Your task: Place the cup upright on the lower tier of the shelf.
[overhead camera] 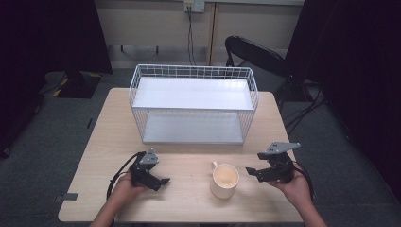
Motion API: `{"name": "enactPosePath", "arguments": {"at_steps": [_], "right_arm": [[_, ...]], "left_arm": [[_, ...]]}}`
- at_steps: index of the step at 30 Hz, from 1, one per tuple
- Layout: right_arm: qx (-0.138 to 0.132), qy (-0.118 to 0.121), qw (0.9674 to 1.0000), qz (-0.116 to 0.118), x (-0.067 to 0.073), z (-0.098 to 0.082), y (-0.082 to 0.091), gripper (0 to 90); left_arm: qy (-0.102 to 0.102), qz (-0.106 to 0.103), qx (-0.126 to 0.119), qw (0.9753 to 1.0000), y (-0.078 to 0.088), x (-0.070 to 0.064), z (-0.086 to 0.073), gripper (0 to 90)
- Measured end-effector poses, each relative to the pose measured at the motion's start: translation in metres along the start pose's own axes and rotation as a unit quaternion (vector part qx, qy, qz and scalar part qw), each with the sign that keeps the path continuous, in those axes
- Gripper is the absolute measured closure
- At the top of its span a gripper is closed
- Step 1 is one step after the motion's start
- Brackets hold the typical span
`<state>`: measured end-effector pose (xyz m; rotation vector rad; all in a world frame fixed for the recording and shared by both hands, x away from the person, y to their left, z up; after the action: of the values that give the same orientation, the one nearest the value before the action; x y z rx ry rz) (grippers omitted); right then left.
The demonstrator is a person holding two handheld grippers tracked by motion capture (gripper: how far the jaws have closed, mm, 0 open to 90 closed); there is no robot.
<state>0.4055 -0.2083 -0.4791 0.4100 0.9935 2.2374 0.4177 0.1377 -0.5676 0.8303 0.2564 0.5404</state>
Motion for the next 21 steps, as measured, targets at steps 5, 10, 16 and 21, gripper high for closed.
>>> {"name": "enactPosePath", "arguments": {"at_steps": [5, 10, 16, 21], "right_arm": [[-0.011, 0.016, 0.9997, 0.013, 0.009, 0.012, 0.007, 24.6], [-0.016, 0.026, 0.9993, 0.024, 0.02, 0.024, 0.009, 25.2], [-0.015, 0.038, 0.9982, 0.044, 0.034, 0.031, -0.001, 28.2], [-0.011, 0.04, 0.997, 0.065, 0.046, 0.034, -0.012, 33.5]], "left_arm": [[0.0, 0.0, 0.0, 1.0, 0.0, 0.0, 0.0, 0.0], [0.0, 0.0, 0.0, 1.0, 0.0, 0.0, 0.0, 0.0], [0.0, 0.0, 0.0, 1.0, 0.0, 0.0, 0.0, 0.0], [0.0, 0.0, 0.0, 1.0, 0.0, 0.0, 0.0, 0.0]]}}
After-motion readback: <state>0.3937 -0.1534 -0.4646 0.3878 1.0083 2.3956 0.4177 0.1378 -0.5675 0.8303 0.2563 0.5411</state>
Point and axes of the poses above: each handheld gripper's, and its own axes: y roughly backward along the jaws, z roughly out of its top, x roughly to its left, the point moved 9 cm from there along -y, roughly forward along the jaws, and after that the axes turned 5 degrees about x, right-handed, at the moved point
